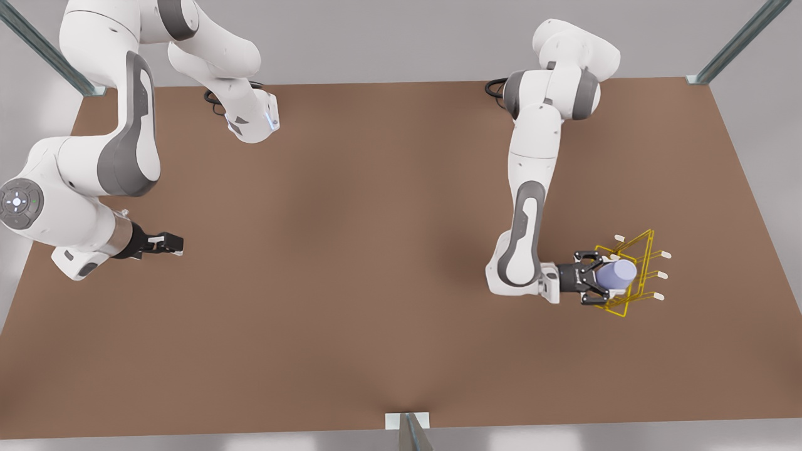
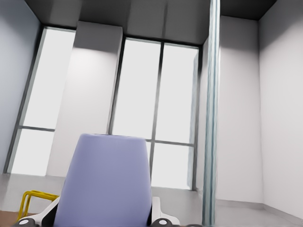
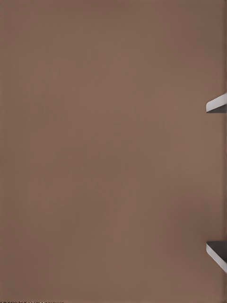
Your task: Place the cup on the cup holder
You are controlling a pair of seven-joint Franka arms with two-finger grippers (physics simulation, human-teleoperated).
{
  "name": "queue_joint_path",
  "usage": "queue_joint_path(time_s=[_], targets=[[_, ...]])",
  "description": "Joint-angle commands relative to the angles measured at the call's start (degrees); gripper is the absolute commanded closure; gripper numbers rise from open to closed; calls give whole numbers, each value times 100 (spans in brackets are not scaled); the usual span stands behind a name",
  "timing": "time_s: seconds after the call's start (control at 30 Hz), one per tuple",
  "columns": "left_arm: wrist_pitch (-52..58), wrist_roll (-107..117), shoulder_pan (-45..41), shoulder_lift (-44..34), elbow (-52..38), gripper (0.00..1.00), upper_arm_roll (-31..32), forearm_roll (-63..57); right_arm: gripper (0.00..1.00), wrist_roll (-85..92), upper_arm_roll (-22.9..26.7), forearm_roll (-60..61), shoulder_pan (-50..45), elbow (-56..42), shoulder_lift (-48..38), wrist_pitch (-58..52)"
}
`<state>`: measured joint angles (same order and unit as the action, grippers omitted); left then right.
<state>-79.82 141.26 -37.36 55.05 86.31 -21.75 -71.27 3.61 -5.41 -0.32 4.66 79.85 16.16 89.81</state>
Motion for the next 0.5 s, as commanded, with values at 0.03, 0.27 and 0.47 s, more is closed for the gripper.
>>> queue_joint_path(time_s=[0.03,0.27,0.47], targets=[[10,235,-17,-12,114,25,-4,-9,0,17,-30,14,0,-5,-34,-25],[-42,297,45,-20,237,25,-4,-53,0,8,-13,6,9,-154,-34,-25],[-33,297,36,-12,255,25,-4,-62,0,17,14,-12,105,-145,-52,-34]])
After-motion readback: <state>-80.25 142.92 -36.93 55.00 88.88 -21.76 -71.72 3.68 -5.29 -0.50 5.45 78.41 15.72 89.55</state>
